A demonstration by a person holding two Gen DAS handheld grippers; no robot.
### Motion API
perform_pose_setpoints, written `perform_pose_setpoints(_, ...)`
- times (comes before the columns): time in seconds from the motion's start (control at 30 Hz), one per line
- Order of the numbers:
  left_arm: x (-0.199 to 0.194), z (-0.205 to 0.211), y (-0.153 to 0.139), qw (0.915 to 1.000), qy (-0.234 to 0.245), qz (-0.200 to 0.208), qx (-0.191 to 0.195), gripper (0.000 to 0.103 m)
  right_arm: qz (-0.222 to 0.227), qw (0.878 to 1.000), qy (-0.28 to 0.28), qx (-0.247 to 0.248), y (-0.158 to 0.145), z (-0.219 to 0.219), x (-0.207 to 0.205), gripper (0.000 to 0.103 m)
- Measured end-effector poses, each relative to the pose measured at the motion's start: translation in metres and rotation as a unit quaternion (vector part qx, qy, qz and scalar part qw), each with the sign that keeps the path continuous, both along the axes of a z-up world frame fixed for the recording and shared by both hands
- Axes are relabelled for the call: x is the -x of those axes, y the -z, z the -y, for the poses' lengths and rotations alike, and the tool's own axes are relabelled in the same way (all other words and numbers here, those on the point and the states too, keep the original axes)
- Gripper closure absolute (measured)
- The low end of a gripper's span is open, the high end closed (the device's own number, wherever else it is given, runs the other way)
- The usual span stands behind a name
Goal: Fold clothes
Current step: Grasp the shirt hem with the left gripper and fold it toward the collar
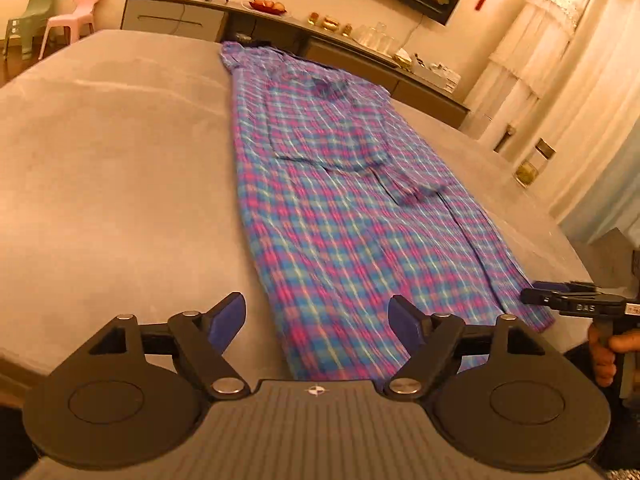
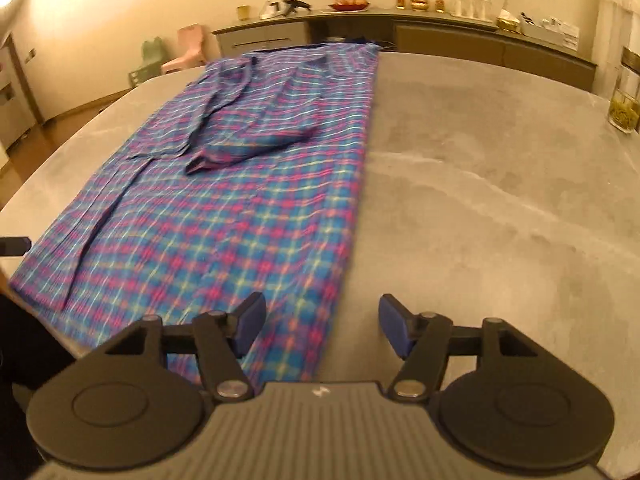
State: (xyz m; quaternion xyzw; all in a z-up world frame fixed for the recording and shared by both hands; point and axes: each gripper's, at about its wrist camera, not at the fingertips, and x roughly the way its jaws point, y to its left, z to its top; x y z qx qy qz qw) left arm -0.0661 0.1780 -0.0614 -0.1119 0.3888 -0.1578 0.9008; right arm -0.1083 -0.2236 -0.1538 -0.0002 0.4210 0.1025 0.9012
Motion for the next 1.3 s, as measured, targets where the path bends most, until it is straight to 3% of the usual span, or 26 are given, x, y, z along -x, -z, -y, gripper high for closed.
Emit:
perform_pose_setpoints(0.03, 0.005, 0.004, 0.000, 1.0000, 0.001, -0.002, -0.002, 0.023, 0.001, 1.000, -0.008, 0.005, 0.005, -0.006, -0.003, 0.045)
perform_pose_setpoints(0.07, 0.006, 0.007, 0.002, 0.9999, 0.002, -0.004, -0.012, 0.025, 0.002, 1.000, -0.016, 0.009, 0.010, -0.011, -0.006, 0.057)
perform_pose_setpoints(0.1, 0.006, 0.010, 0.004, 0.9996, 0.002, -0.005, -0.026, 0.035, 0.003, 1.000, -0.024, 0.014, 0.015, -0.017, -0.010, 0.068)
perform_pose_setpoints(0.13, 0.006, 0.013, 0.006, 0.9992, 0.003, -0.006, -0.040, 0.048, 0.005, 0.999, -0.031, 0.017, 0.018, -0.021, -0.014, 0.087)
perform_pose_setpoints(0.17, 0.006, 0.016, 0.008, 0.9985, 0.003, -0.007, -0.055, 0.055, 0.007, 0.999, -0.037, 0.017, 0.017, -0.024, -0.019, 0.093)
perform_pose_setpoints(0.2, 0.006, 0.017, 0.007, 0.9981, 0.003, -0.010, -0.061, 0.073, 0.008, 0.999, -0.044, 0.017, 0.016, -0.027, -0.024, 0.094)
perform_pose_setpoints(0.23, 0.006, 0.016, 0.006, 0.9982, 0.004, -0.012, -0.059, 0.082, 0.010, 0.999, -0.050, 0.017, 0.015, -0.030, -0.029, 0.096)
perform_pose_setpoints(0.3, 0.004, 0.012, -0.003, 0.9993, 0.008, -0.012, -0.035, 0.094, 0.014, 0.998, -0.063, 0.018, 0.014, -0.037, -0.039, 0.097)
perform_pose_setpoints(0.37, -0.005, 0.002, -0.019, 0.9998, 0.012, -0.008, 0.011, 0.096, 0.020, 0.997, -0.076, 0.012, 0.007, -0.040, -0.050, 0.098)
perform_pose_setpoints(0.5, -0.090, -0.016, -0.057, 0.9979, -0.039, 0.024, 0.046, 0.096, 0.050, 0.993, -0.085, -0.058, -0.052, -0.023, -0.105, 0.098)
perform_pose_setpoints(0.63, -0.180, -0.034, -0.094, 0.9911, -0.094, 0.057, 0.075, 0.096, 0.039, 0.993, -0.013, -0.113, -0.048, -0.008, -0.206, 0.098)
perform_pose_setpoints(0.7, -0.233, -0.043, -0.086, 0.9870, -0.133, 0.057, 0.069, 0.096, 0.031, 0.989, 0.029, -0.139, -0.042, -0.001, -0.258, 0.097)
perform_pose_setpoints(0.73, -0.257, -0.049, -0.075, 0.9849, -0.149, 0.049, 0.073, 0.096, 0.027, 0.987, 0.049, -0.151, -0.039, 0.003, -0.285, 0.093)
perform_pose_setpoints(0.77, -0.269, -0.057, -0.062, 0.9823, -0.163, 0.036, 0.085, 0.096, 0.022, 0.984, 0.070, -0.164, -0.036, 0.006, -0.311, 0.081)
perform_pose_setpoints(0.83, -0.275, -0.071, -0.042, 0.9771, -0.175, 0.014, 0.120, 0.094, 0.014, 0.976, 0.111, -0.189, -0.030, 0.013, -0.364, 0.063)
perform_pose_setpoints(0.9, -0.266, -0.075, -0.038, 0.9774, -0.149, 0.012, 0.149, 0.086, 0.013, 0.969, 0.124, -0.214, -0.017, 0.022, -0.377, 0.060)
perform_pose_setpoints(0.97, -0.251, -0.057, -0.042, 0.9880, -0.093, 0.028, 0.121, 0.051, 0.019, 0.971, 0.094, -0.221, -0.003, 0.025, -0.364, 0.045)
perform_pose_setpoints(1.0, -0.243, -0.047, -0.043, 0.9920, -0.063, 0.036, 0.104, 0.025, 0.024, 0.972, 0.073, -0.222, 0.004, 0.024, -0.355, 0.041)
perform_pose_setpoints(1.03, -0.234, -0.035, -0.042, 0.9950, -0.030, 0.039, 0.086, 0.020, 0.025, 0.976, 0.048, -0.212, 0.011, 0.023, -0.348, 0.035)
perform_pose_setpoints(1.1, -0.216, -0.006, -0.036, 0.9960, 0.056, 0.046, 0.053, 0.019, 0.021, 0.982, 0.023, -0.187, 0.021, 0.014, -0.350, 0.033)
perform_pose_setpoints(1.17, -0.198, 0.023, -0.032, 0.9893, 0.132, 0.062, 0.001, 0.016, 0.017, 0.986, 0.008, -0.167, 0.028, 0.003, -0.356, 0.033)
perform_pose_setpoints(1.23, -0.184, 0.042, -0.024, 0.9830, 0.154, 0.077, -0.064, 0.014, 0.013, 0.989, -0.008, -0.147, 0.035, -0.008, -0.362, 0.033)
perform_pose_setpoints(1.3, -0.181, 0.050, -0.012, 0.9812, 0.159, 0.067, -0.087, 0.014, 0.008, 0.992, -0.023, -0.127, 0.042, -0.019, -0.369, 0.033)
